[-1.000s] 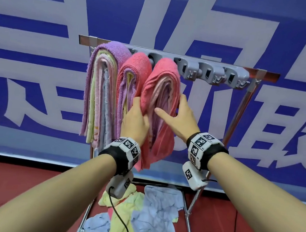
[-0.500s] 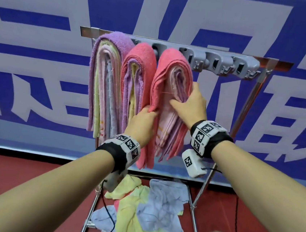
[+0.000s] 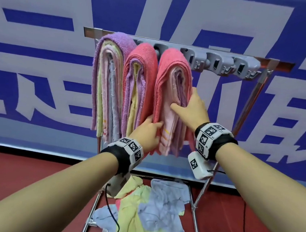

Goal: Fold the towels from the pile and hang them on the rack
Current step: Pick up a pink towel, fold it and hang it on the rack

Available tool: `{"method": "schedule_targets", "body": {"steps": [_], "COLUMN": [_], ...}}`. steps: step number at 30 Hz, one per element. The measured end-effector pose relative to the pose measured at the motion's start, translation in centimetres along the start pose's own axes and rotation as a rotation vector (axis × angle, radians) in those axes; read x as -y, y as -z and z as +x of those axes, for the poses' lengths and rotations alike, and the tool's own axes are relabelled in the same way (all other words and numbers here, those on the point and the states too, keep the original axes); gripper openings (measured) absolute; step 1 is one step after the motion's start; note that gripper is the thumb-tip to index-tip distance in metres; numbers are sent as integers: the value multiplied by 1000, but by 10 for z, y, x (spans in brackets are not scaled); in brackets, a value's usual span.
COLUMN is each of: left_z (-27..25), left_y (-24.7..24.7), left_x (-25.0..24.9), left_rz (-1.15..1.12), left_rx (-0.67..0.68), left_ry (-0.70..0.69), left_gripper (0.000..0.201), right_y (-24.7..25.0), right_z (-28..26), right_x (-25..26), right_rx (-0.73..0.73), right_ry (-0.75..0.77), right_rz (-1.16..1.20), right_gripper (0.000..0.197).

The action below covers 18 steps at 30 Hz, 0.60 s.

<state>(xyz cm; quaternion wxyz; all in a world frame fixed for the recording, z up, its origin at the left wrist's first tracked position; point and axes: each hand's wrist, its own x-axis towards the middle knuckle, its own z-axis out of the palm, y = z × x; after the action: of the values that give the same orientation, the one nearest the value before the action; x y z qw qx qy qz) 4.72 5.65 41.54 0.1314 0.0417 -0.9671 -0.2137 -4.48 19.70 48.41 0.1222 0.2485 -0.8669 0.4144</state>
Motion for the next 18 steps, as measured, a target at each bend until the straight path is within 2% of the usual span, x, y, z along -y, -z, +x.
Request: {"method": "schedule_targets", "body": {"steps": [2, 3, 5, 7, 9, 11, 13, 15, 18], "left_z": [-8, -12, -16, -14, -7, 5, 17, 25, 27], "left_y": [6, 12, 30, 55, 83, 106, 125, 135, 139], "left_x": [2, 2, -2, -10, -23, -34, -44, -50, -57], "left_rz": [-64, -118, -224, -309, -333, -197, 11, 179, 286], "left_rx": [94, 83, -86, -373, -552, -585, -585, -599, -622], "left_ry": [33, 55, 113, 115, 28, -71, -111, -119, -127], "left_gripper": [40, 28, 13, 10, 20, 28, 32, 35, 44], "right_y": [-7, -8, -5, 3, 11, 18, 24, 29, 36], "right_z": [-3, -5, -8, -7, 0, 7, 12, 13, 15], "right_x": [0, 0, 5, 10, 16, 20, 21, 18, 10], "right_rx": [60, 90, 114, 67, -30, -97, -111, -89, -18], "right_ry": [7, 21, 62, 119, 182, 215, 223, 229, 243], "right_rz": [69, 100, 182, 276, 313, 273, 230, 212, 164], "right_gripper": [62, 65, 64, 51, 40, 35, 33, 35, 38]}}
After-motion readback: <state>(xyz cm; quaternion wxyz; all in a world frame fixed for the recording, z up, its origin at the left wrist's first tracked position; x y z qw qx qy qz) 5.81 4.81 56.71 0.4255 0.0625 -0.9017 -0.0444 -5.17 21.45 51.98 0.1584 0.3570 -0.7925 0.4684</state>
